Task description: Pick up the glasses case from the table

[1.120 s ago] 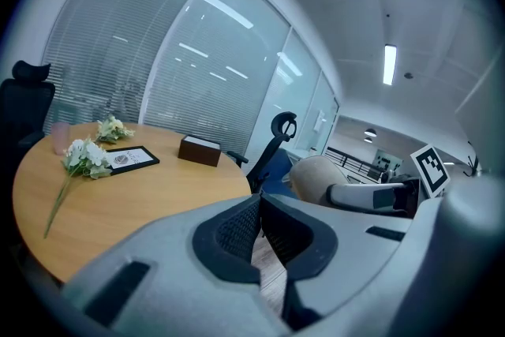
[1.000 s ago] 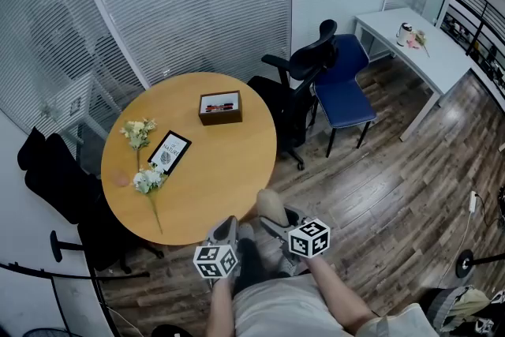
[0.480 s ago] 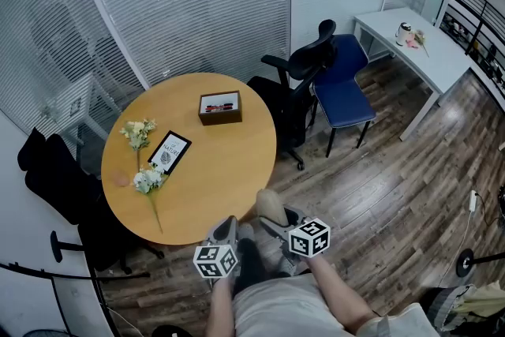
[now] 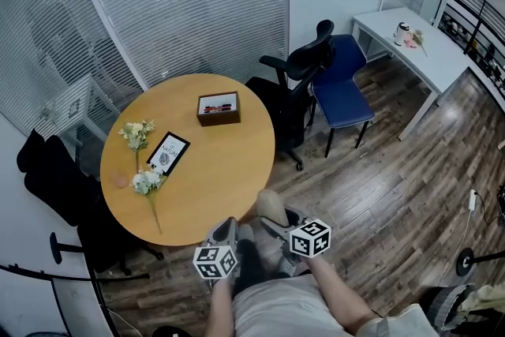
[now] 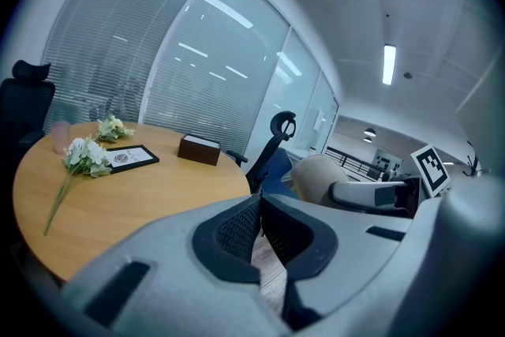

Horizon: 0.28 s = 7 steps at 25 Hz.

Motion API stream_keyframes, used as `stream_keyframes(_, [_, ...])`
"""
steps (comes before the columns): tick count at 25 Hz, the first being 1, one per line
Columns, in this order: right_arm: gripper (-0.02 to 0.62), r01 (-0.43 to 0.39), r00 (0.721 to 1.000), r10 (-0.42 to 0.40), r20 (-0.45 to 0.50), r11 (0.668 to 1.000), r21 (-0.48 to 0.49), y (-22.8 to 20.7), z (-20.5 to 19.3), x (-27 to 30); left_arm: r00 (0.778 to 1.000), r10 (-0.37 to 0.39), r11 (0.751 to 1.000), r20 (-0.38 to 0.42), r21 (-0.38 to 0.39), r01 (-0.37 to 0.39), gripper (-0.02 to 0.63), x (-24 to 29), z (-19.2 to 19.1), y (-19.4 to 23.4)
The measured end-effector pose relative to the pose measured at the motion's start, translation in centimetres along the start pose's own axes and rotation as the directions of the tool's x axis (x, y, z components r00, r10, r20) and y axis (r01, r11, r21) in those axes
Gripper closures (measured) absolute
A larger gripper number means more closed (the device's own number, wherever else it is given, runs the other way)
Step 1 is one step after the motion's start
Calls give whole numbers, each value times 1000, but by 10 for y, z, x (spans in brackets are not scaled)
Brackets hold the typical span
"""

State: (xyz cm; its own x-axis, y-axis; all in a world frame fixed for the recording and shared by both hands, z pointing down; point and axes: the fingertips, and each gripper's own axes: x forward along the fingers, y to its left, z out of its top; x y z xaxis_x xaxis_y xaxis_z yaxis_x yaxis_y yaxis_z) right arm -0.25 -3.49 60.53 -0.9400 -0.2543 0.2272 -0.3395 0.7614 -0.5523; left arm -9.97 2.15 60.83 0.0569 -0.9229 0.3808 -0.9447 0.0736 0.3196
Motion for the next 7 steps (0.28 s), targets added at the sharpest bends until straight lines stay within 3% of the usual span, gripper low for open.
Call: stream_keyframes(7, [321,9,1000,-9,-4,1000,9,-3,-3,-3,1000,-6,1000,0,-4,6,597,0,-1,-2])
